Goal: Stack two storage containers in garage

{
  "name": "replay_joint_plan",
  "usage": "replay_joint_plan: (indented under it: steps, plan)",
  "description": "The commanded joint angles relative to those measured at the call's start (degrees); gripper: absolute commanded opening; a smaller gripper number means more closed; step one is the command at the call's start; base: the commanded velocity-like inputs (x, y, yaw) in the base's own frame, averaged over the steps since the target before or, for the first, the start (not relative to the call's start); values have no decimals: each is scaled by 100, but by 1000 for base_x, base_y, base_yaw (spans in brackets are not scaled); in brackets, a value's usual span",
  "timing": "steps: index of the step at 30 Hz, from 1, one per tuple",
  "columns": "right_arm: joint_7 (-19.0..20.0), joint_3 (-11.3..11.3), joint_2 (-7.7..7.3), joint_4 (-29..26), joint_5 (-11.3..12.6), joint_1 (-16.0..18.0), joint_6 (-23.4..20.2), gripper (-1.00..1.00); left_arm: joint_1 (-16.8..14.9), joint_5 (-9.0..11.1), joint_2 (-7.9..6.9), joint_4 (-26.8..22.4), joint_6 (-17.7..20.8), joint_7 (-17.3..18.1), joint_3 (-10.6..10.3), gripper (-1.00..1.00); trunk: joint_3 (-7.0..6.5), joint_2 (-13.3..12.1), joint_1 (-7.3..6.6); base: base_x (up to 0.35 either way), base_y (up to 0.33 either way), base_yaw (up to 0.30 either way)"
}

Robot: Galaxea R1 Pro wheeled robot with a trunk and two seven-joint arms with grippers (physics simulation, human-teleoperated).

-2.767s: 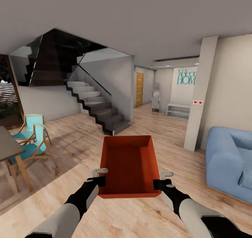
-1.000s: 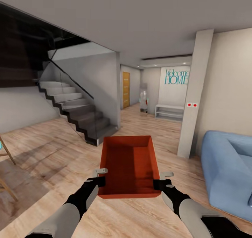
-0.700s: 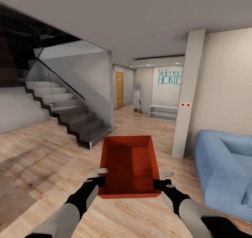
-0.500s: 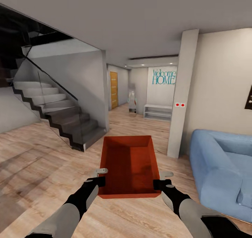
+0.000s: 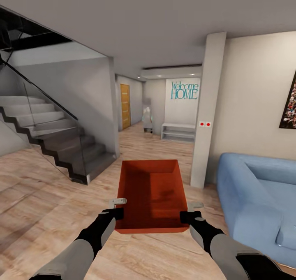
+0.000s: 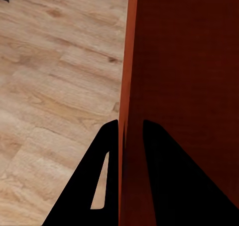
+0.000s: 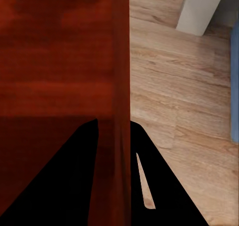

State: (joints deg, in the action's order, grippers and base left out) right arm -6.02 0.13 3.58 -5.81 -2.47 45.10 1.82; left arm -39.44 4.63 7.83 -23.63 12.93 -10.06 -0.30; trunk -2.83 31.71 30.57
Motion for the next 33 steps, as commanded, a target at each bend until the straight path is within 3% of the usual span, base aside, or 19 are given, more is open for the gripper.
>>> replay_joint_plan:
  steps: [1,33]
  plan:
    - [-4,-213,7,-26,-17,7,11,-100,6,-42,-124,-1,43,-181,-49,-100,2,3,5,323,0,-1]
    - [-4,-215,3,-26,-17,7,21,-100,6,-42,-131,-1,43,-181,-49,-100,2,3,5,323,0,0]
